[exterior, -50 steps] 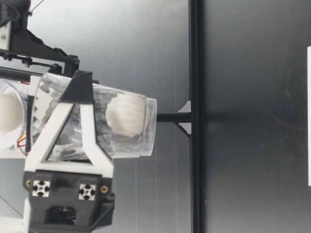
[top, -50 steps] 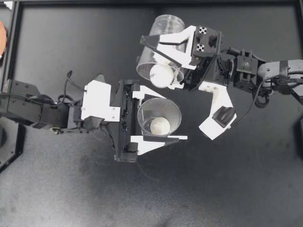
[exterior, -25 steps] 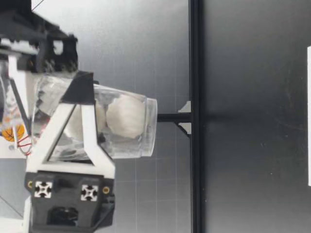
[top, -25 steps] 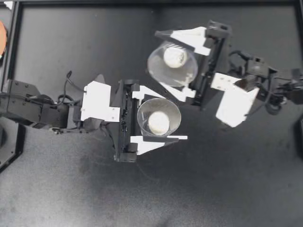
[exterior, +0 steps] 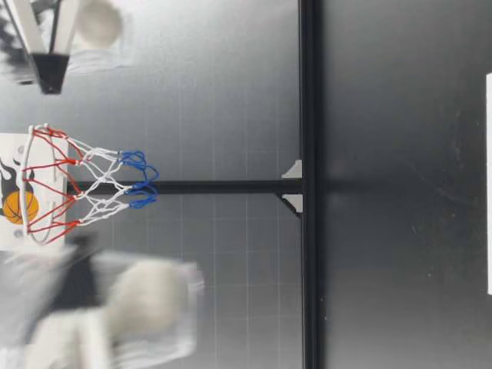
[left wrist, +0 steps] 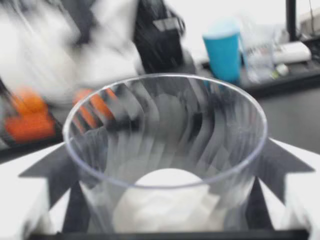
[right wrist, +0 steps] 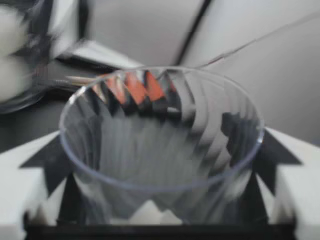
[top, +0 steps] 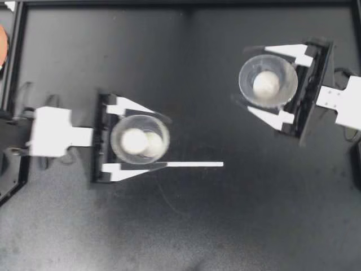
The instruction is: Transfer one of the two balls in the right glass into the left glass, then transfer it back to the right glass.
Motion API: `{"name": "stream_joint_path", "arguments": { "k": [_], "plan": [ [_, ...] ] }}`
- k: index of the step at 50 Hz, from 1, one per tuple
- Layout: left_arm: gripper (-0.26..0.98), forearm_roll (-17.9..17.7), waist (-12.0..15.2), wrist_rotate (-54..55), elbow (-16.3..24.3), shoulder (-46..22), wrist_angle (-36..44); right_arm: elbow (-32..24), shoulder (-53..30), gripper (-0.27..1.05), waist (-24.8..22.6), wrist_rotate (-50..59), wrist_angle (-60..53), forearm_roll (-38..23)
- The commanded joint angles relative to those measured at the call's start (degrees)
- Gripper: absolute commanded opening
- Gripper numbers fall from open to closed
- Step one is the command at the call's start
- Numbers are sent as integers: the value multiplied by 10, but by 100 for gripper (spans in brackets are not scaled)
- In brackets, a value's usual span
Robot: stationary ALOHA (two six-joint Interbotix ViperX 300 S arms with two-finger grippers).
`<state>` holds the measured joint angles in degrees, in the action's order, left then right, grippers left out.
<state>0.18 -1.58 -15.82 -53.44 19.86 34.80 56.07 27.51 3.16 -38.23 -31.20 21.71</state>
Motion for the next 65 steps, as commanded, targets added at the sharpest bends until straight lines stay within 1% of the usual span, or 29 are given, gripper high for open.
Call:
{"name": "stream_joint_path", "arguments": {
  "k": [1, 9, 13, 19, 26, 32, 38, 45, 54, 65],
  "plan": [
    [71, -16, 23, -53, 5, 34, 2, -3, 4, 72, -17, 67, -2, -5],
    [71, -25, 67, -190, 20, 53, 2, -3, -18, 72, -40, 230, -35, -55],
    [71, -34, 82, -254, 34, 49, 2, -6, -35, 72, -45, 299, -62, -84],
    [71, -57, 91, -346, 62, 42, 3, -19, -71, 72, -45, 384, -92, -147],
    [71, -75, 92, -458, 96, 28, 3, -62, -135, 72, -45, 460, -118, -218],
    [71, -83, 92, -526, 115, 14, 3, -97, -185, 72, -45, 495, -127, -257],
    [71, -83, 92, -583, 124, 0, 3, -129, -223, 72, -45, 513, -134, -275],
    [71, -83, 92, -607, 128, -9, 3, -153, -248, 72, -45, 515, -132, -279],
    [71, -79, 92, -621, 128, -9, 4, -167, -265, 72, -45, 517, -131, -279],
    [71, -78, 91, -674, 127, -11, 4, -183, -285, 72, -45, 532, -125, -282]
  ]
}}
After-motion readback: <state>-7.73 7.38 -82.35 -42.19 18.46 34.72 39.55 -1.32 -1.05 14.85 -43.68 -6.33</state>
